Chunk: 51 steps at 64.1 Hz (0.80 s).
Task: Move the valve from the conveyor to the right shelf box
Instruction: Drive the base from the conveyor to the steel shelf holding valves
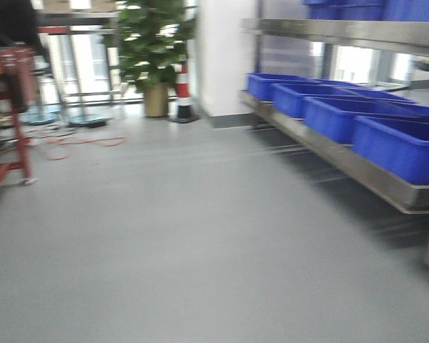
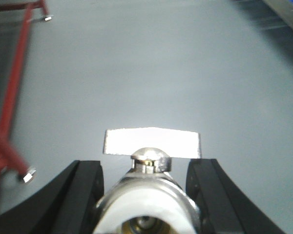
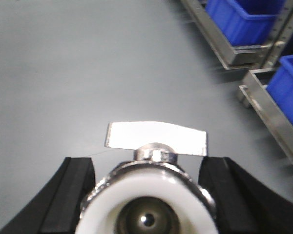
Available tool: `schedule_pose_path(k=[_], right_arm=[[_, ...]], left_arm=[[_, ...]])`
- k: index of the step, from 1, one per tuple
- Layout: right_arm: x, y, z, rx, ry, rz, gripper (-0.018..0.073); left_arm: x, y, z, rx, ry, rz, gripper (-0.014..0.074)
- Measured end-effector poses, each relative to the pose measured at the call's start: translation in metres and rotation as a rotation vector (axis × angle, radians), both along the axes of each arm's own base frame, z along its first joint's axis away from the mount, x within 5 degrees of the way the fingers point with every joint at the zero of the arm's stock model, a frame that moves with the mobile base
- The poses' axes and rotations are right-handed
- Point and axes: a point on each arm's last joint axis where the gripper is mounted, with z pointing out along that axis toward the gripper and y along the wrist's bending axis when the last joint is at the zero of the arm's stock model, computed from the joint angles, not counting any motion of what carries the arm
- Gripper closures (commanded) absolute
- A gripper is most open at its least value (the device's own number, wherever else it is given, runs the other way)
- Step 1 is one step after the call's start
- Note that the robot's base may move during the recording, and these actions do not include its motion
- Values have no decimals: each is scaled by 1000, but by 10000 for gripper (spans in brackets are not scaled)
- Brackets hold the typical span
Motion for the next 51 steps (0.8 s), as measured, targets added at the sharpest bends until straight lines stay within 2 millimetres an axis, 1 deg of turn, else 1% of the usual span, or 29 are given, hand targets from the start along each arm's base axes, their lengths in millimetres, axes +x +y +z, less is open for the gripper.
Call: schedule_pose_path(k=[51], right_arm=[[0, 0, 0, 0, -2, 0, 722]], left_arm=[[0, 0, 0, 0, 0, 0, 707]])
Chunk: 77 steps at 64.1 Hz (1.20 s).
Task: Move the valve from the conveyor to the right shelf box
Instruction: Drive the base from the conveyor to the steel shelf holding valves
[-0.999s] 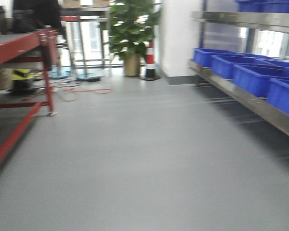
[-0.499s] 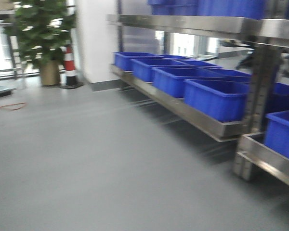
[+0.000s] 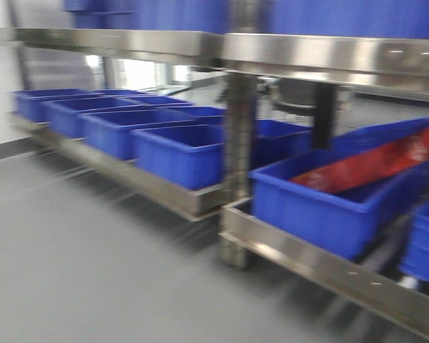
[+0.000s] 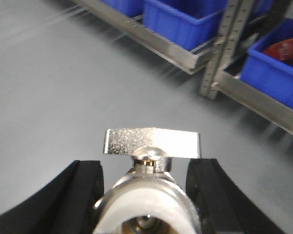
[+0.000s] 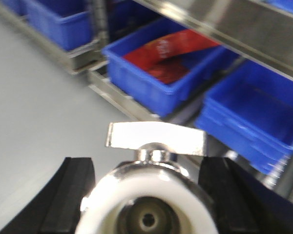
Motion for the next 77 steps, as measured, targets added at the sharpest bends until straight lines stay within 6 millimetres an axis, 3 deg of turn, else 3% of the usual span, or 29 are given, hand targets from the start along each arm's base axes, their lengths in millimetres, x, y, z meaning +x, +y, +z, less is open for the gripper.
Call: schedule_pose_path(k=[77], right_arm=[[0, 0, 0, -2, 0, 0, 722]], left_arm=[[0, 0, 0, -2, -1, 0, 707]])
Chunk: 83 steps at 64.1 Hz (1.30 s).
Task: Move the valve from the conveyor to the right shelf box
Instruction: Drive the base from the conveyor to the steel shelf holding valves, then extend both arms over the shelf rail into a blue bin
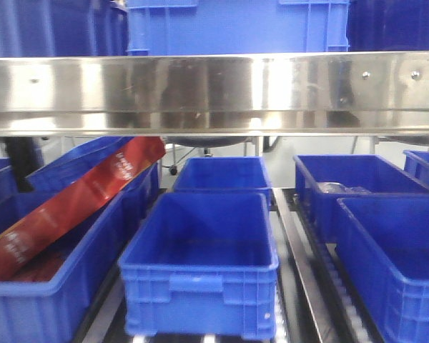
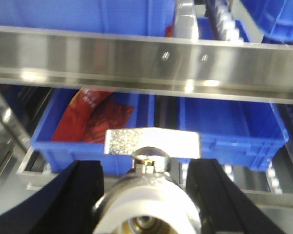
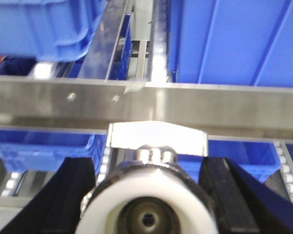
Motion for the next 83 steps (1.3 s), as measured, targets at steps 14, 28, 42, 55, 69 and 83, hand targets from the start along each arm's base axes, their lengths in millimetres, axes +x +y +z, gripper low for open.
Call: schedule_pose_path(k=[14, 28, 42, 55, 69, 83], right_arm=[[0, 0, 0, 0, 0, 0, 722], [0, 0, 0, 0, 0, 0, 722], [0, 0, 0, 0, 0, 0, 722], [0, 0, 0, 0, 0, 0, 722], [0, 0, 0, 0, 0, 0, 722], [0, 0, 0, 0, 0, 0, 722]], left_arm=[[0, 0, 0, 0, 0, 0, 707], [0, 0, 0, 0, 0, 0, 707], [0, 0, 0, 0, 0, 0, 707], [0, 0, 0, 0, 0, 0, 707], [0, 0, 0, 0, 0, 0, 707], [0, 0, 0, 0, 0, 0, 707]])
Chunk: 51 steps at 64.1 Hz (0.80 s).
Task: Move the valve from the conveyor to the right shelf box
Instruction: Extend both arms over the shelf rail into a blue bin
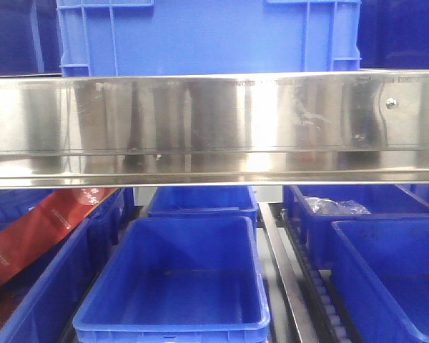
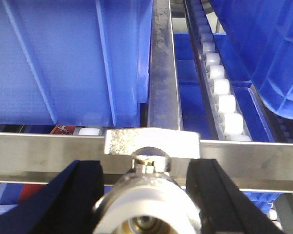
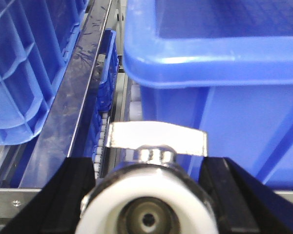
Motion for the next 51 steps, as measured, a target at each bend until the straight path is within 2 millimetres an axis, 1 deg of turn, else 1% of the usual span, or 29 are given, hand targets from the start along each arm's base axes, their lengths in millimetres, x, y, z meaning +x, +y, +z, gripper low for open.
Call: schedule_pose_path(k=[25, 51], right_arm=[[0, 0, 0, 0, 0, 0, 722], [0, 0, 0, 0, 0, 0, 722]], left_arm=[[0, 0, 0, 0, 0, 0, 707], [2, 0, 3, 1, -41, 4, 707]])
